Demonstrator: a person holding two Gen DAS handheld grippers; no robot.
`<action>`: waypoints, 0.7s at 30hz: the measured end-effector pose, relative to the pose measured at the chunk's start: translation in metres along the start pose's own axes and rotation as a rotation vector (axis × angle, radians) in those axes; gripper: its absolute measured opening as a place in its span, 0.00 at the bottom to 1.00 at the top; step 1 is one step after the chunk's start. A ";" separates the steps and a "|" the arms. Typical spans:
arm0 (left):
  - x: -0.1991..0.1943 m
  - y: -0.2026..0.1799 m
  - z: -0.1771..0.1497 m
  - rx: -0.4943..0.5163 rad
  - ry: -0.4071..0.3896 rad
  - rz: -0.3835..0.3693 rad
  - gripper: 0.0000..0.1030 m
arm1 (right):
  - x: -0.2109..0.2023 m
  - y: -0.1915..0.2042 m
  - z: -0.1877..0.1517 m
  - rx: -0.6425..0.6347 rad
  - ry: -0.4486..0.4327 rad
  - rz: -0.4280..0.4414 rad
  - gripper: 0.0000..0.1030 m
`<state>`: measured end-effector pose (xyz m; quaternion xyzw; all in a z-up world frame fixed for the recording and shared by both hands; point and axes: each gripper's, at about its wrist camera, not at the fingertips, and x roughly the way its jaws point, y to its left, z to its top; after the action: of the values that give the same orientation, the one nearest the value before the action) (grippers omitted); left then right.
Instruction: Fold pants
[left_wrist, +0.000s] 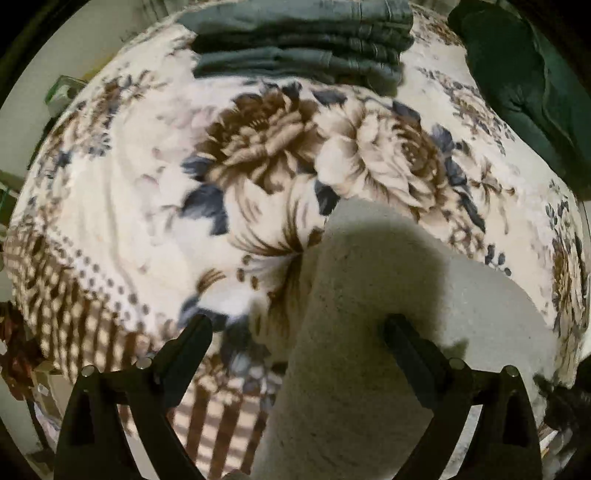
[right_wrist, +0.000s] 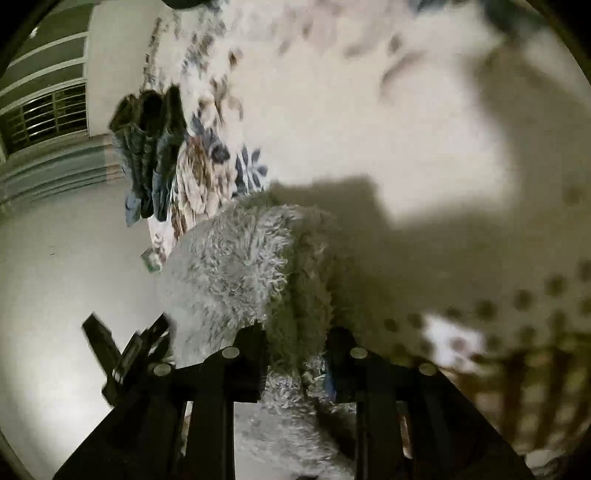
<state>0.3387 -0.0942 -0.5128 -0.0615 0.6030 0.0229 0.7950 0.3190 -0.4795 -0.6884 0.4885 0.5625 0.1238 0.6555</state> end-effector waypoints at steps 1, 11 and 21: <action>0.004 -0.002 0.001 -0.001 0.009 -0.025 0.98 | -0.006 -0.005 -0.004 0.001 -0.010 -0.054 0.23; -0.021 -0.011 -0.010 -0.009 -0.012 -0.070 0.99 | -0.036 -0.056 -0.043 0.174 0.028 -0.007 0.83; 0.012 -0.010 -0.043 0.038 0.083 -0.109 1.00 | -0.019 -0.084 -0.092 0.224 0.012 -0.142 0.25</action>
<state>0.3017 -0.1103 -0.5349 -0.0802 0.6316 -0.0342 0.7704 0.2014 -0.4882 -0.7324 0.5169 0.6101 0.0163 0.6003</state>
